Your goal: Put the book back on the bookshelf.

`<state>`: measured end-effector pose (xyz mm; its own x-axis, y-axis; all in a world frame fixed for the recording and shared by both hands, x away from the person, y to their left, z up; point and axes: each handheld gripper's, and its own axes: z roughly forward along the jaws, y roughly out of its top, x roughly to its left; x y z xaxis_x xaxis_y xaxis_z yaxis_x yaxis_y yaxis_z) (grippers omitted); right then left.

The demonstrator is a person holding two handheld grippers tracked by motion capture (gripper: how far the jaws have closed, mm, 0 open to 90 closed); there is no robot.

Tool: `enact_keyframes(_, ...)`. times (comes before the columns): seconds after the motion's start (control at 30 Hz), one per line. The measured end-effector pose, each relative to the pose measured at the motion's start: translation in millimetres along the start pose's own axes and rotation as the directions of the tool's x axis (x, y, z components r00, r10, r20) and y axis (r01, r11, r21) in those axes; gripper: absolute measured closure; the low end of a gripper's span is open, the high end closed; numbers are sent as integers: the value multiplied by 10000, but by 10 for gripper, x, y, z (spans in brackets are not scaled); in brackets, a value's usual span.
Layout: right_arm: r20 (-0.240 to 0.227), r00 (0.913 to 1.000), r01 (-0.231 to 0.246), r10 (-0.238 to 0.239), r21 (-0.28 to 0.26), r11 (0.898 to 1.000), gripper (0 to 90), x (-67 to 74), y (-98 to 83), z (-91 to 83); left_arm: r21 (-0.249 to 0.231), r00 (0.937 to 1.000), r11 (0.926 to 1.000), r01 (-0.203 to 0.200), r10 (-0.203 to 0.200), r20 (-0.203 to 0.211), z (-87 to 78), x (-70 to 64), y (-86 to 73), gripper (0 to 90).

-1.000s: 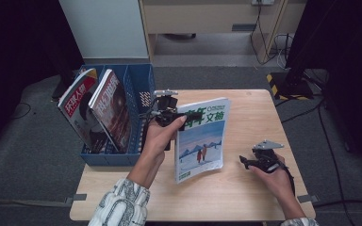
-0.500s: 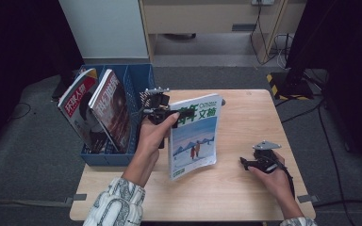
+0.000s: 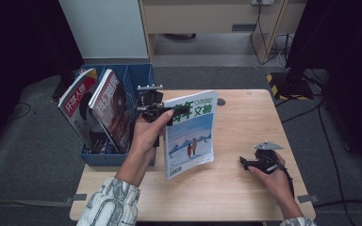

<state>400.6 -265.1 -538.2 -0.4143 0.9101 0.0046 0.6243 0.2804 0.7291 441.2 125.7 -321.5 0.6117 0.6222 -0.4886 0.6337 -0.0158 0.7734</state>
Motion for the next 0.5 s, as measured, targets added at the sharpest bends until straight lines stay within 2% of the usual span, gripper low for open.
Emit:
enact_keyframes(0.27,-26,10000,23,-23,4,10000,139,2,0,0,-148,9997,9998,112,-115,-206,-152,45,41,721)
enact_keyframes(0.5,-79,10000,14,-14,1,10000,137,7,0,1,-281,9991,9993,229,-239,-337,-214,76,56,719)
